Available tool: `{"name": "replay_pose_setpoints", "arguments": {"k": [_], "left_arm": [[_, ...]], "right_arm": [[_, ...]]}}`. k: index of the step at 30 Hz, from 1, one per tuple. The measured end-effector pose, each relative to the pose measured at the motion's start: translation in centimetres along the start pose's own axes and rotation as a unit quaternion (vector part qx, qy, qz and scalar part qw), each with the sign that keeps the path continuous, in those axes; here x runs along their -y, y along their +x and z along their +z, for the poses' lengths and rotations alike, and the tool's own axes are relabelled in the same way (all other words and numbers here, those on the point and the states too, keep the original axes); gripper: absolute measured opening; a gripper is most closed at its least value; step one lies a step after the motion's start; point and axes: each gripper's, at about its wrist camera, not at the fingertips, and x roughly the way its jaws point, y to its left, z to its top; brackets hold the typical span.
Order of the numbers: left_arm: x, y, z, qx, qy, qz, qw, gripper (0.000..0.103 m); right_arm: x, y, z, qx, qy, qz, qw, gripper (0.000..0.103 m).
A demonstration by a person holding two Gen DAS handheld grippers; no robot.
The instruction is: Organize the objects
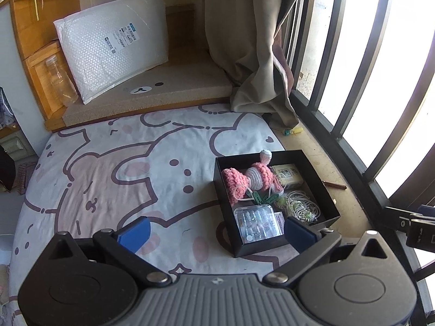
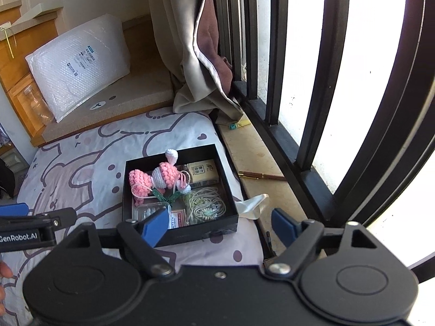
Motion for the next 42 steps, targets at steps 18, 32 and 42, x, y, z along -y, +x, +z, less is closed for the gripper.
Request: {"name": "replay_pose_setpoints", "arguments": {"k": [18,32,42], "left_arm": [[-0.42,-0.77,-0.41,0.013,0.017,0.013,0.9997,0.103],[-0.52,-0.48,-0.49,0.011,0.019,0.017,0.9996,0.103],[-0.57,-0.46,-0.53,0.007,0.018,0.017,0.9997,0.103]], "right_arm": [[-0.63,0.04,-0.54,-0.007,-0.019,-0.023,1.0,0.103],[-0.82,0.19,-0.52,-0.008,-0.017,-0.024,1.0,0.103],[-0.9,0.2,-0.53,-0.009,-0.017,-0.024,1.0,0.103]]}}
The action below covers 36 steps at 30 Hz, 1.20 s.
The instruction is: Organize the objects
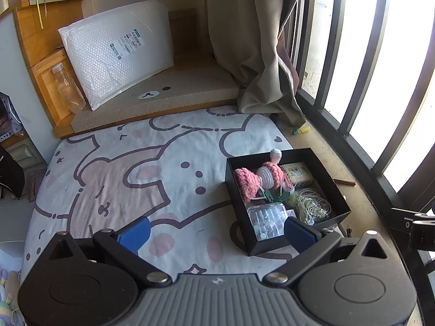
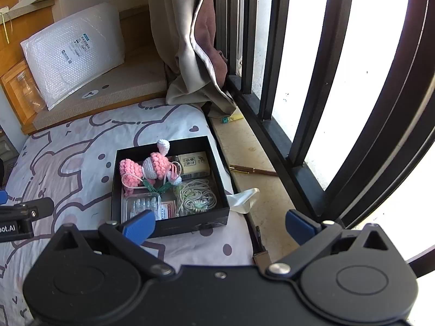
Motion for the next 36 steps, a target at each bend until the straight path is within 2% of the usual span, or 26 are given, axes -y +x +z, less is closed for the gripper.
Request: {"name": "replay_pose_setpoints", "arguments": {"k": [36], "left_arm": [[0.03,0.14,-0.26,-0.004,-0.003,0.0,1.0,0.103]], "right_arm": [[-0.02,0.0,-0.1,0.0,-0.001,0.001,1.0,0.103]]}}
